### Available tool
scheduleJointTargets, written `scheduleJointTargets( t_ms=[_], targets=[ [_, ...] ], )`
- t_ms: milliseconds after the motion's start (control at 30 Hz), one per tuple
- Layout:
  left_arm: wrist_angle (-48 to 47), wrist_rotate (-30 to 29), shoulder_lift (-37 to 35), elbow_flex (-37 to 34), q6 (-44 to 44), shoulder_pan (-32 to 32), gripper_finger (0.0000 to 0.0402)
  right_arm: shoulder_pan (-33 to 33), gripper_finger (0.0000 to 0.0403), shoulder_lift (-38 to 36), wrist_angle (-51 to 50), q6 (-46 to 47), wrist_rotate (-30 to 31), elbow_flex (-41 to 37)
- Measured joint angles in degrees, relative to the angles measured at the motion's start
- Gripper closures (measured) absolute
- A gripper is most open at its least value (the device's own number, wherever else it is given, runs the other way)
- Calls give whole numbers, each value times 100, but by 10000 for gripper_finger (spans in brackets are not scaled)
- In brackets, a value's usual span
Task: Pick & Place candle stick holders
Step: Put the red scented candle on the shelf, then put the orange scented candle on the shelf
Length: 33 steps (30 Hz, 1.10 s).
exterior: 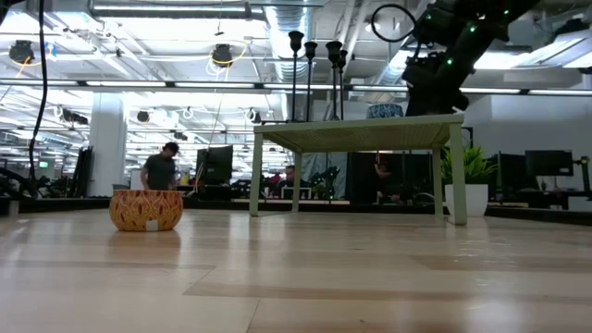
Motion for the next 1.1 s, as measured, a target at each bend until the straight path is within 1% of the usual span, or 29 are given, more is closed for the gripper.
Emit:
scheduleJointTargets(
  t_ms=[333,433,600,700,767,867,933,1000,1100],
  targets=[
    [2,0,0,0,0,2,114,-74,95,42,72,-281,-37,66],
    [12,1,0,0,1,1,114,-148,95,-151,-5,-403,-44,308],
    [20,0,0,0,0,0,114,-126,95,-499,-399,-521,-26,932],
    [20,0,0,0,0,2,114,134,95,-733,-540,-142,-404,1287],
    [20,0,4,0,0,1,114,546,95,-893,-540,172,-727,1337],
    [12,0,7,0,0,2,114,1590,95,-967,-539,588,-774,1229],
    [11,1,7,0,0,1,114,2389,95,-875,-512,962,-563,1102],
    [2,0,7,0,0,2,114,3195,96,-723,-355,1294,-207,1001],
    [-2,1,7,0,0,0,114,4311,96,-362,468,1716,325,791]
  ],
)
